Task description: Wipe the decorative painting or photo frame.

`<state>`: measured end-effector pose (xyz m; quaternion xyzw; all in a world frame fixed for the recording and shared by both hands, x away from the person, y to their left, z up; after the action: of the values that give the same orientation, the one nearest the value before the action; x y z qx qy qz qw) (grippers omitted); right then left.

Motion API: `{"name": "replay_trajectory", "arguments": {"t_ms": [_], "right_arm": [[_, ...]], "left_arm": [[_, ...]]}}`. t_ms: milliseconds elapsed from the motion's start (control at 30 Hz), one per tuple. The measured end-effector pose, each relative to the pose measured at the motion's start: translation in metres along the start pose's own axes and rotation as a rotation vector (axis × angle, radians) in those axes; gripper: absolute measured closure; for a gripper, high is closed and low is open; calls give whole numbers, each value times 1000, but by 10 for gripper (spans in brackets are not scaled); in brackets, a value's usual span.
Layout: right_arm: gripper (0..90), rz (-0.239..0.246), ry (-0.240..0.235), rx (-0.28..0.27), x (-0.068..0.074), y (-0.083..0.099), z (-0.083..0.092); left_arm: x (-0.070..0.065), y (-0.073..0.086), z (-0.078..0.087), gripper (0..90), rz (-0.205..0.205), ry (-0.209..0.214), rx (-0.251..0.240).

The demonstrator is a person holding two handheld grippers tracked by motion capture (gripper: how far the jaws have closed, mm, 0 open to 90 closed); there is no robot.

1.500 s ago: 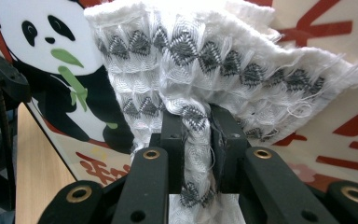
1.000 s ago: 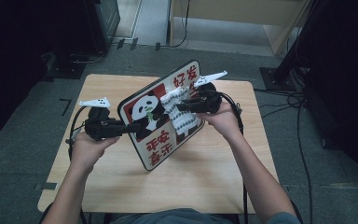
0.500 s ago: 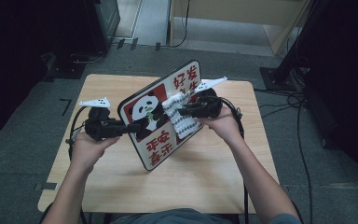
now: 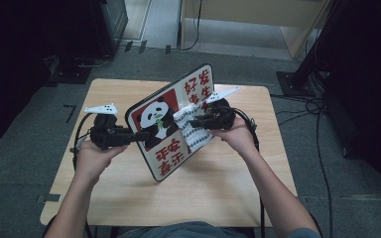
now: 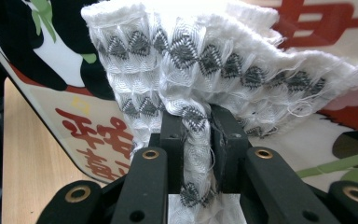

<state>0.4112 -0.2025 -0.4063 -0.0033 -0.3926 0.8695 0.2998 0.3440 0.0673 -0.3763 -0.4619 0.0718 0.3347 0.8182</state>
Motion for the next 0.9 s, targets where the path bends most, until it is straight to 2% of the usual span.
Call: {"name": "replay_trajectory", "arguments": {"t_ms": [467,900], "right_arm": [[773,-16,-2,9,-3,15,-9],[772,-46,-4,53,-4,28,-16]], "left_arm": [[0,0,0,732,0,1,1],[0,0,0,732,0,2,1]]}}
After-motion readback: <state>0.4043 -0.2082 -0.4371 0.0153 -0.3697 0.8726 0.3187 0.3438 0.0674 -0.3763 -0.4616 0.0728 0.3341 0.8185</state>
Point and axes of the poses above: each handheld gripper's, and its own axes: z roughly backward along the jaws, y roughly out of its underside, x roughly to its left, the point moved 5 cm from there along -z, roughly forward along the jaws, and after that the axes turned 6 degrees about x, right-handed, at the moved point
